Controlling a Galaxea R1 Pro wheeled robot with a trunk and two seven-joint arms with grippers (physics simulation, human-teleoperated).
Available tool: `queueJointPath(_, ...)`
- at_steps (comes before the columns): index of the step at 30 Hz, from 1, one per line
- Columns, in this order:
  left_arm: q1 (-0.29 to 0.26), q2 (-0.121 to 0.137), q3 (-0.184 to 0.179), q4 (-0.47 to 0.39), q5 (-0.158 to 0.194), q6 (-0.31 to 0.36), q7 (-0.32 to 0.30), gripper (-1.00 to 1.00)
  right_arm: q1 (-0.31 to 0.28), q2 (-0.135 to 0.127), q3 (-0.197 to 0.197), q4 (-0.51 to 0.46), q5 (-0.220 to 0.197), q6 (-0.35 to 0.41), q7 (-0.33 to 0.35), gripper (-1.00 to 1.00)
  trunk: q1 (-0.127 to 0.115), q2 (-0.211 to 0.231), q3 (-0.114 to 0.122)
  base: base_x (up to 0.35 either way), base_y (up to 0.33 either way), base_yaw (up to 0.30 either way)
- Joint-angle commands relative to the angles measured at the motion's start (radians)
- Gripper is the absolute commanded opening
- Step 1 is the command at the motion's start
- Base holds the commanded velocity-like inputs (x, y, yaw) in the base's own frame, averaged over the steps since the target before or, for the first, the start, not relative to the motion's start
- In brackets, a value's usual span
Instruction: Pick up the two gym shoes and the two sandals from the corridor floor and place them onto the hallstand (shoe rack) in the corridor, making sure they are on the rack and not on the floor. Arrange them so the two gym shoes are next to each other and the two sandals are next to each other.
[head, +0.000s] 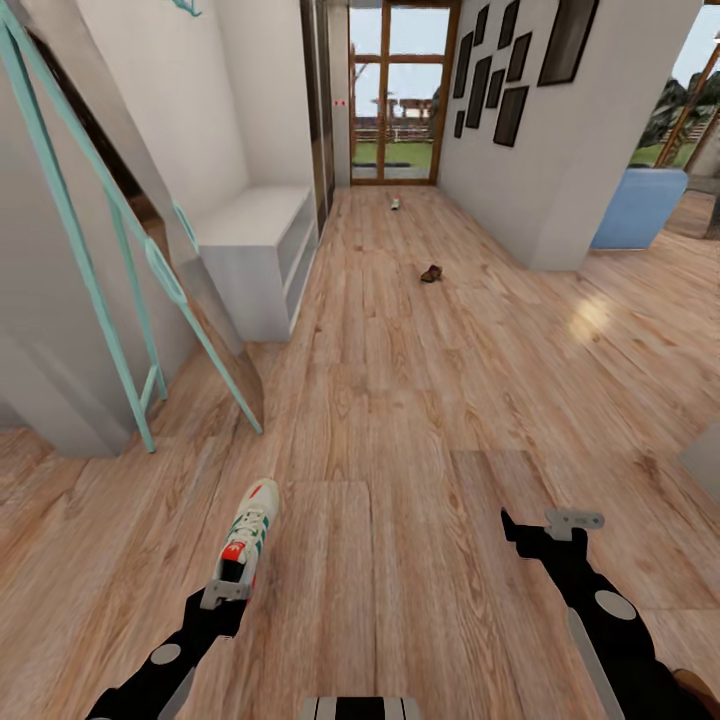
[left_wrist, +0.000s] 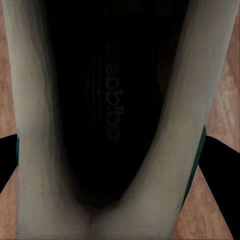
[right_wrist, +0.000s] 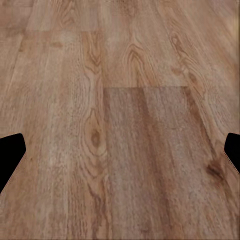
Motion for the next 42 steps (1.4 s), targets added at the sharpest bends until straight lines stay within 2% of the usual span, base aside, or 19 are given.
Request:
queueJointPath(1,0.000,0.000,-0.001,0.001,-0.006,-0.004,0.000,-1.00,0.000,0.000,0.000,-0.001,-0.006,0.005,0.000,1.00,-0.001,0.000,0.005,0.000,0.000,0.000)
queueJointPath(5,0.000,0.000,0.002,0.001,-0.004,-0.004,0.000,-1.00,0.000,0.000,0.000,-0.001,-0.006,0.005,0.000,1.00,-0.002,0.001,0.027,0.000,0.000,0.000)
queueJointPath(24,0.000,0.004,0.011,0.002,0.000,0.001,0.004,-1.00,0.000,0.001,0.000,0.004,-0.005,0.005,0.001,1.00,-0.075,0.134,0.116,0.000,0.000,0.000)
queueJointPath(28,0.000,0.003,0.030,-0.001,0.006,0.000,0.005,-1.00,0.000,0.001,0.001,0.009,-0.003,0.004,0.003,1.00,-0.091,0.162,0.135,0.000,0.000,0.000)
queueJointPath(32,-0.001,0.000,0.048,-0.003,0.010,-0.002,0.004,-1.00,0.001,0.003,0.002,0.028,-0.002,0.004,0.003,1.00,-0.091,0.162,0.141,0.000,0.000,0.000)
queueJointPath(42,0.000,0.000,0.054,-0.006,0.011,-0.005,0.001,-1.00,0.001,0.002,0.000,0.039,-0.003,0.002,0.003,1.00,-0.091,0.162,0.148,-0.055,-0.037,0.000)
